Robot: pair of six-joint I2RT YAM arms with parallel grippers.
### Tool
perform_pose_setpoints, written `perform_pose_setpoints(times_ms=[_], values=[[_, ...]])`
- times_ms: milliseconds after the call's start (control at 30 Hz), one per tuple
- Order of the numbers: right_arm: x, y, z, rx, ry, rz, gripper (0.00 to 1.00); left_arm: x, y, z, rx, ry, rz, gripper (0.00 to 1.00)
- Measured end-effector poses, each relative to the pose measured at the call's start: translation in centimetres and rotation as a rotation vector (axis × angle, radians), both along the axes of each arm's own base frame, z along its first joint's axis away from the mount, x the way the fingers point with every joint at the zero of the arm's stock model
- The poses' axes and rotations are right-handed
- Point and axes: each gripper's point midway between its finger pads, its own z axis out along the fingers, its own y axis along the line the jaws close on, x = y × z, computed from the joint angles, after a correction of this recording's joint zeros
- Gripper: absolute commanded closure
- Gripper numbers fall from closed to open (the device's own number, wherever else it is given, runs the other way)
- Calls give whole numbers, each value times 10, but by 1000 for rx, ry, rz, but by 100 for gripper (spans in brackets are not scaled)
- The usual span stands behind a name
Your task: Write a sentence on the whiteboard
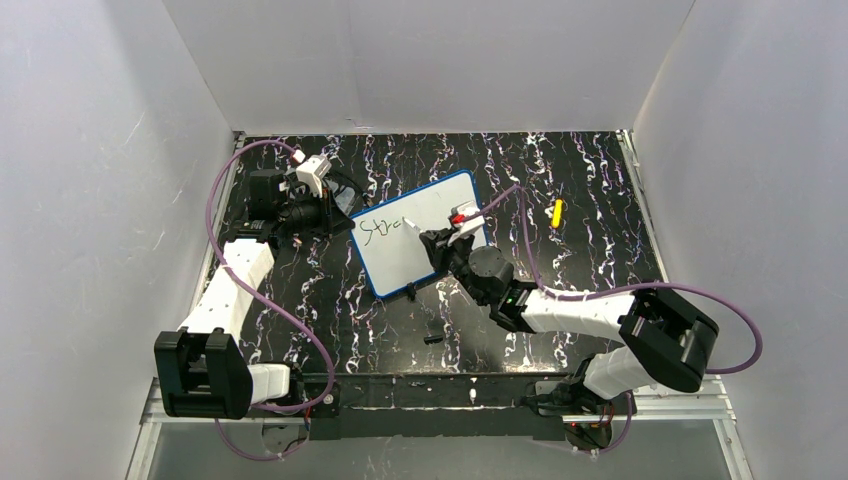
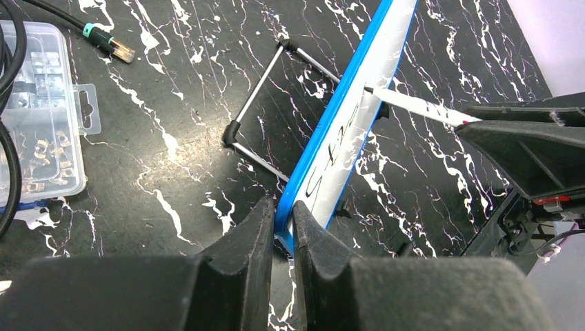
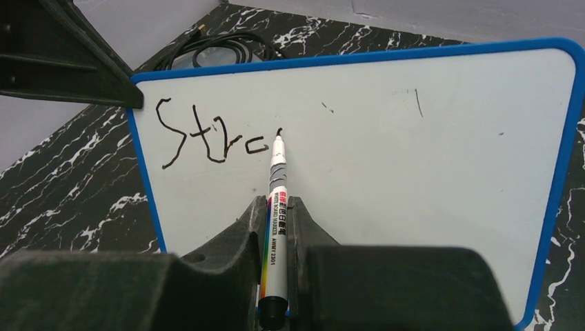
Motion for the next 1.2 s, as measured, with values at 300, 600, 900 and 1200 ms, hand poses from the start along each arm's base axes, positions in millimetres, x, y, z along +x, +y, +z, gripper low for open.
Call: perform_pose_setpoints(times_ms=[300,600,900,1200], values=[[-7,-3,-15,17,45,13,99,0,0,0,1,0,1,100],[-7,-3,-11,31,40,9,99,0,0,0,2,-1,-1,100],[-3,-5,0,67,9,-12,99,0,0,0,0,-2,-3,100],[-2,-5,0,64,7,-13,99,0,0,0,0,-1,-3,100]])
